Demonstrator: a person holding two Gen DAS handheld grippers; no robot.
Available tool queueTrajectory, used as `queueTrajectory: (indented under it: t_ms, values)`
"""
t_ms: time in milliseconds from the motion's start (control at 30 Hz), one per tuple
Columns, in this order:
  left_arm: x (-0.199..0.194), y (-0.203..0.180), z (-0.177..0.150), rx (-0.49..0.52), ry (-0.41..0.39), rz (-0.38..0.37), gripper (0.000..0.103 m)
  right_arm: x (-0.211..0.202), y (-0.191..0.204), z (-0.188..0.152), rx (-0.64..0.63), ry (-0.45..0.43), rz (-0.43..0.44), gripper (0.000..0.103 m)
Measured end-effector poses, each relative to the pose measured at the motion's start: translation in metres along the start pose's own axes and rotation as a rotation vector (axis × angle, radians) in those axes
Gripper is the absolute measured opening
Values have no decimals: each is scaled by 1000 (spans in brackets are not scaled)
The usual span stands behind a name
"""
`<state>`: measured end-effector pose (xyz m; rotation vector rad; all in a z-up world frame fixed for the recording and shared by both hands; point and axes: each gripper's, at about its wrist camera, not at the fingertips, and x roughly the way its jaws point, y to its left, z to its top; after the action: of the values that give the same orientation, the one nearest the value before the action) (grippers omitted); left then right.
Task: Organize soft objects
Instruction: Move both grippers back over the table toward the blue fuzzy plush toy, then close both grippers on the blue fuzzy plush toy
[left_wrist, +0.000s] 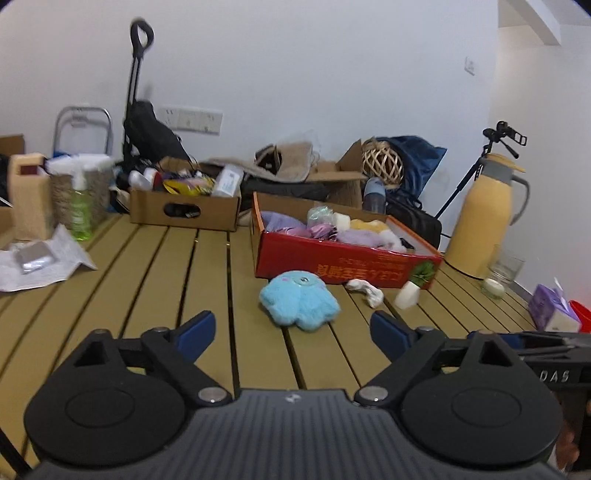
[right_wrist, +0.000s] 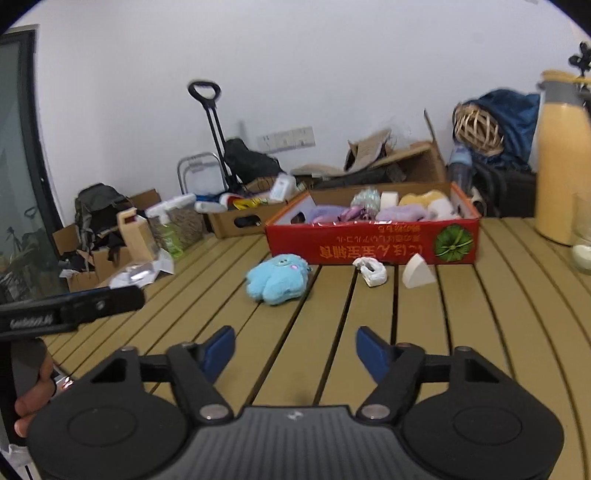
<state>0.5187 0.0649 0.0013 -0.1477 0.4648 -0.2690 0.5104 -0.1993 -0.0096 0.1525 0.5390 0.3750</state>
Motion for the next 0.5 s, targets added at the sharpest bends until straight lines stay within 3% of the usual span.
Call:
queueTrajectory:
  t_ms: [133, 400, 500]
  values:
    - [59, 17, 16, -20, 52, -55, 79, 58, -9, 21, 20, 25, 30, 58]
    - [162, 56, 28, -152, 223, -135, 74, 152, -16, 45, 78, 88, 101, 48]
    - [172, 64, 24, -210, 239, -200, 50, 176, -14, 49, 99, 106, 138, 37]
